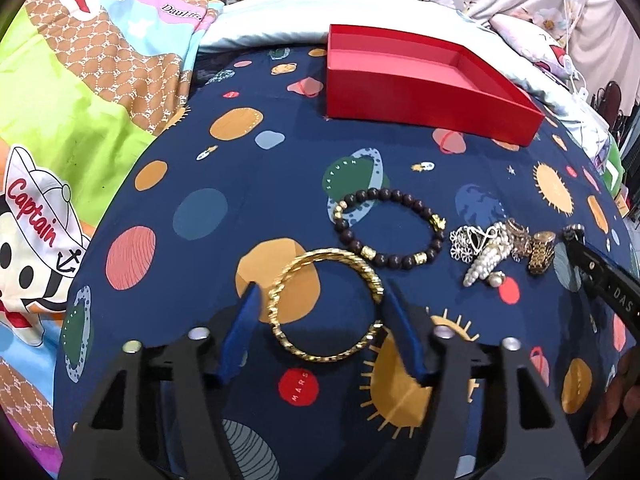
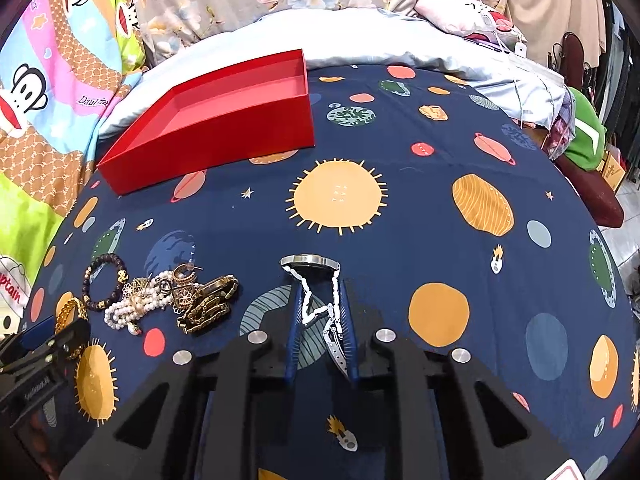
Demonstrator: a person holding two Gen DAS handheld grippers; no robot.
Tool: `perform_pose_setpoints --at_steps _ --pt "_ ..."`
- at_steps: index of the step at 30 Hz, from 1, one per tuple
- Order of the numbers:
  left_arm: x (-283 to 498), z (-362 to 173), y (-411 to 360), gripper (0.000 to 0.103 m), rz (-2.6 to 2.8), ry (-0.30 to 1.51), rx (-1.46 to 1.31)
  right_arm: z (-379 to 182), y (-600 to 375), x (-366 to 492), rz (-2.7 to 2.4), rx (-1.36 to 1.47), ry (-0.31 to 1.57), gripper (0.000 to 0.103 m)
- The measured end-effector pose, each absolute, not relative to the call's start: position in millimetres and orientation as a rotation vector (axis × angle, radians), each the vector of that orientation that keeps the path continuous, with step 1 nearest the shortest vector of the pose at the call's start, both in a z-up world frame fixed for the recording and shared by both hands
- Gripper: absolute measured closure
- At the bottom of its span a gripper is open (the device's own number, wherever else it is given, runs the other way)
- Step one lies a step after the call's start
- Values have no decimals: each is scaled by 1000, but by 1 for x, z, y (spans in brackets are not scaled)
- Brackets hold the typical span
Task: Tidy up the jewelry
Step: 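Grasp the gold bangle with the left tool while the right tool grasps the silver hair clip, then carry the bangle and clip into the red tray and open both tools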
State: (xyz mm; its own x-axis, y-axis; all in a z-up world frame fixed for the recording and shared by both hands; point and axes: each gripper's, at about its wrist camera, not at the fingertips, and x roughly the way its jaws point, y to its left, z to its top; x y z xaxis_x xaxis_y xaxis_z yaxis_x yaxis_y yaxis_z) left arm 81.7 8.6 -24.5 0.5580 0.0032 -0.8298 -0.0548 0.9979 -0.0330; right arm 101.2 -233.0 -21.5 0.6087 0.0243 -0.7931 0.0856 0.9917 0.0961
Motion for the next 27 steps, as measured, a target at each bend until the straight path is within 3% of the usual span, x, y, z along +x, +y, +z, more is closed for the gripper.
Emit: perform_pose_setpoints --at_steps 27 --pt "74 18 17 49 -35 922 -101 30 -234 81 25 178 848 86"
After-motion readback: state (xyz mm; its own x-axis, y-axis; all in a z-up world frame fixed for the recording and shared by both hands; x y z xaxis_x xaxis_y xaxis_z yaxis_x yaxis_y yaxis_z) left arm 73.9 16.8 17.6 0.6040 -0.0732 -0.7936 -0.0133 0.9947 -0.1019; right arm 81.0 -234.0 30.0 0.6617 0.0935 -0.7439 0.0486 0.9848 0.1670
